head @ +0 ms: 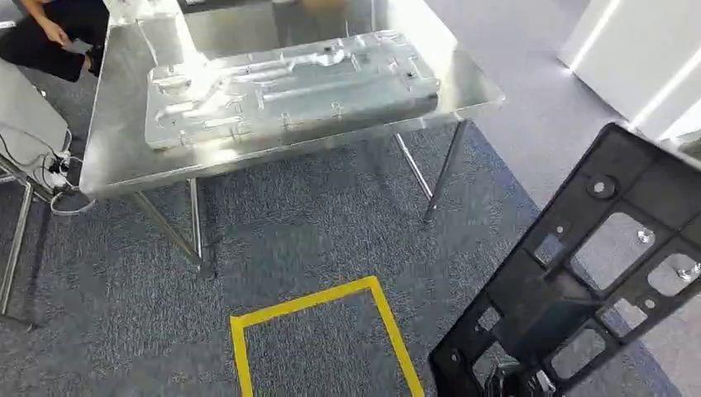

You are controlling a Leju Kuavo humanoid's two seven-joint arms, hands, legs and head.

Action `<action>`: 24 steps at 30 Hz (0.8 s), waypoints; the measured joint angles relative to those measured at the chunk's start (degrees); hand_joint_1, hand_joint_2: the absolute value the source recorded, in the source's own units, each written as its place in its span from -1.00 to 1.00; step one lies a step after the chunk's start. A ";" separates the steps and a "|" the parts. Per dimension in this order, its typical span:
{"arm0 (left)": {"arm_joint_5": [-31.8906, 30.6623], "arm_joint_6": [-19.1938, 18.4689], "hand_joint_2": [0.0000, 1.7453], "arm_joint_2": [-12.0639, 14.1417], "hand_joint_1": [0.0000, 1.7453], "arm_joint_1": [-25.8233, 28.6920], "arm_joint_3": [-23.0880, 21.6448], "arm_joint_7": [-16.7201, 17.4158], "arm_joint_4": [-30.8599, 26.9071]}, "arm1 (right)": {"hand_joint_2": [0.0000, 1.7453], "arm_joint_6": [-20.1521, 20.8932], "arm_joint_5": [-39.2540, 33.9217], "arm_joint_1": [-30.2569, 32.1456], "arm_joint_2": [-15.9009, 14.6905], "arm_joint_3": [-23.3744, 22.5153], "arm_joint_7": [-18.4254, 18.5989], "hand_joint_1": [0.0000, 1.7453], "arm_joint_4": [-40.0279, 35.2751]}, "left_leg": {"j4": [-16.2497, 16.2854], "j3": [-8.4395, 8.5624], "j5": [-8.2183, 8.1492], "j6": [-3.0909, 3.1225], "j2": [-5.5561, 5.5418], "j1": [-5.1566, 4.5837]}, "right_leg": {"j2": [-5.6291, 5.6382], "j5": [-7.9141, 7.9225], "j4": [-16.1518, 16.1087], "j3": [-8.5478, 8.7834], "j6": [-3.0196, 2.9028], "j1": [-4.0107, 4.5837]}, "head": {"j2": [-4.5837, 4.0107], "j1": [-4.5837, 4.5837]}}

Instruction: Take the parts from the cabinet and place them on the table.

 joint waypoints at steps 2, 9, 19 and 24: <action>0.00 0.00 1.00 0.00 -1.00 -0.02 0.00 0.04 0.00 | 1.00 -0.24 0.04 0.04 -0.02 0.00 0.09 1.00 0.13 | -0.32 2.21 -1.54 -0.25 -0.15 0.04 | -0.04 -4.89 1.10 -4.01 0.55 -0.26 | 0.00 0.04; -0.04 0.31 1.00 0.00 -1.00 -0.22 0.02 0.42 0.00 | 1.00 -1.68 0.50 0.04 0.02 0.18 0.92 1.00 0.61 | -0.82 8.16 -7.43 -2.64 0.12 0.21 | -1.03 10.74 -11.53 -5.27 -0.93 -0.14 | 0.00 -0.09; -0.04 0.37 1.00 -0.20 -1.00 -0.18 0.02 0.39 0.00 | 1.00 -1.73 0.50 0.07 0.00 0.63 0.96 1.00 0.68 | 15.42 -6.41 -12.06 -2.97 0.06 0.51 | 0.27 5.38 -13.74 2.63 -3.66 0.99 | 0.02 -0.07; -0.04 0.39 1.00 0.13 -1.00 -0.12 0.07 0.46 0.00 | 1.00 -1.73 0.50 -0.01 0.00 0.92 1.01 1.00 0.81 | 4.08 -5.02 0.82 -0.74 -0.20 -1.22 | 0.72 2.76 -14.09 5.05 -2.51 1.15 | 0.02 -0.07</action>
